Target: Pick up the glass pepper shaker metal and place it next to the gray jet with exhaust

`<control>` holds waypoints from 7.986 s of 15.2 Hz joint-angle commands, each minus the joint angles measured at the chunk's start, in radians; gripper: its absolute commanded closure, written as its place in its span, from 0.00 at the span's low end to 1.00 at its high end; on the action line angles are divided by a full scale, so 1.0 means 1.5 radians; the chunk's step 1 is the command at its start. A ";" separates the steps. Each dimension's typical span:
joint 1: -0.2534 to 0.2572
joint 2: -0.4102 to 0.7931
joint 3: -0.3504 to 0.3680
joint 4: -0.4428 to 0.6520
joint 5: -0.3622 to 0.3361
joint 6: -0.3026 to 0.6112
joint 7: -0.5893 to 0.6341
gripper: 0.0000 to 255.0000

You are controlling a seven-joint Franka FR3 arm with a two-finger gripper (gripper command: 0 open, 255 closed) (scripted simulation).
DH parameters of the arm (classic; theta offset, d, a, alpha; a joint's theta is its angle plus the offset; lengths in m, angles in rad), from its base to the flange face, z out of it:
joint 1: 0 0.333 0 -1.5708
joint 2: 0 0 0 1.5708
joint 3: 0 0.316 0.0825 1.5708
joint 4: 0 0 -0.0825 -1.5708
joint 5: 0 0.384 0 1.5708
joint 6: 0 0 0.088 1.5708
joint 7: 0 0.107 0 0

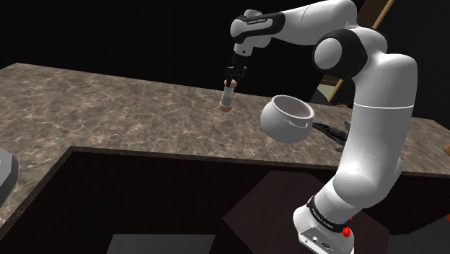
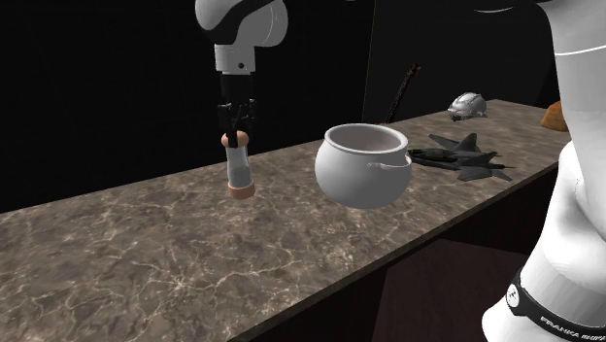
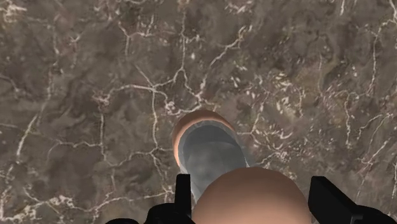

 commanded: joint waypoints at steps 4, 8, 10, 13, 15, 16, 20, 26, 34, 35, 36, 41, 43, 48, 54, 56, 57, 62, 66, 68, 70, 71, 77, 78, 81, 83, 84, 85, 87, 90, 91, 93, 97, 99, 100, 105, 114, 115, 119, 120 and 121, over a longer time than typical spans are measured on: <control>-0.001 -0.006 -0.001 0.026 -0.002 -0.032 0.004 1.00; -0.002 -0.011 -0.002 0.055 -0.004 -0.065 0.009 1.00; -0.003 -0.012 -0.002 0.071 -0.005 -0.083 0.011 1.00; -0.004 -0.012 -0.002 0.098 -0.006 -0.109 0.014 1.00; -0.005 -0.011 -0.003 0.117 -0.006 -0.127 0.016 1.00; -0.006 -0.011 -0.003 0.127 -0.006 -0.136 0.017 1.00; -0.008 -0.006 -0.003 0.170 -0.006 -0.175 0.021 1.00; -0.014 0.010 -0.002 0.249 -0.004 -0.237 0.027 1.00; -0.030 0.022 -0.005 0.325 -0.001 -0.302 0.022 1.00; -0.037 0.004 -0.009 0.296 -0.003 -0.294 0.008 1.00; -0.044 -0.012 -0.013 0.271 -0.004 -0.286 -0.005 1.00; -0.081 -0.074 -0.035 0.179 -0.012 -0.263 -0.072 1.00; -0.097 -0.092 -0.044 0.153 -0.014 -0.258 -0.100 1.00; -0.139 -0.121 -0.070 0.111 -0.020 -0.253 -0.170 1.00; -0.194 -0.131 -0.102 0.097 -0.022 -0.257 -0.257 1.00; -0.213 -0.129 -0.113 0.100 -0.022 -0.260 -0.287 1.00; -0.223 -0.126 -0.118 0.103 -0.021 -0.263 -0.302 1.00; -0.277 -0.102 -0.145 0.135 -0.014 -0.279 -0.378 1.00; -0.327 -0.068 -0.163 0.181 -0.002 -0.298 -0.439 1.00; -0.357 -0.042 -0.172 0.217 0.007 -0.312 -0.471 1.00; -0.352 -0.050 -0.172 0.186 0.003 -0.290 -0.472 1.00; -0.350 -0.054 -0.172 0.173 0.002 -0.279 -0.472 1.00; -0.340 -0.068 -0.171 0.097 -0.004 -0.218 -0.474 1.00; -0.338 -0.069 -0.171 0.086 -0.004 -0.208 -0.474 1.00; -0.335 -0.073 -0.170 0.055 -0.005 -0.179 -0.476 1.00; -0.333 -0.074 -0.170 0.035 -0.005 -0.161 -0.477 1.00; -0.332 -0.074 -0.170 0.026 -0.005 -0.152 -0.477 1.00; -0.332 -0.074 -0.169 0.016 -0.005 -0.143 -0.478 1.00; -0.330 -0.074 -0.169 -0.001 -0.004 -0.125 -0.479 1.00; -0.329 -0.072 -0.168 -0.026 -0.003 -0.099 -0.482 1.00; -0.328 -0.071 -0.168 -0.033 -0.003 -0.091 -0.482 1.00; -0.328 -0.069 -0.167 -0.048 -0.001 -0.074 -0.484 1.00; -0.327 -0.062 -0.165 -0.075 0.002 -0.041 -0.488 1.00; -0.327 -0.060 -0.165 -0.082 0.004 -0.033 -0.489 1.00; -0.327 -0.060 -0.165 -0.082 0.004 -0.033 -0.489 1.00; -0.327 -0.060 -0.165 -0.082 0.004 -0.033 -0.489 1.00; -0.333 -0.061 -0.168 -0.015 0.001 -0.099 -0.485 0.00; -0.335 -0.059 -0.168 0.004 0.001 -0.118 -0.485 0.00; -0.335 -0.059 -0.168 0.004 0.001 -0.118 -0.485 0.00; -0.335 -0.059 -0.168 0.004 0.001 -0.118 -0.485 0.00; -0.335 -0.059 -0.168 0.004 0.001 -0.118 -0.485 0.00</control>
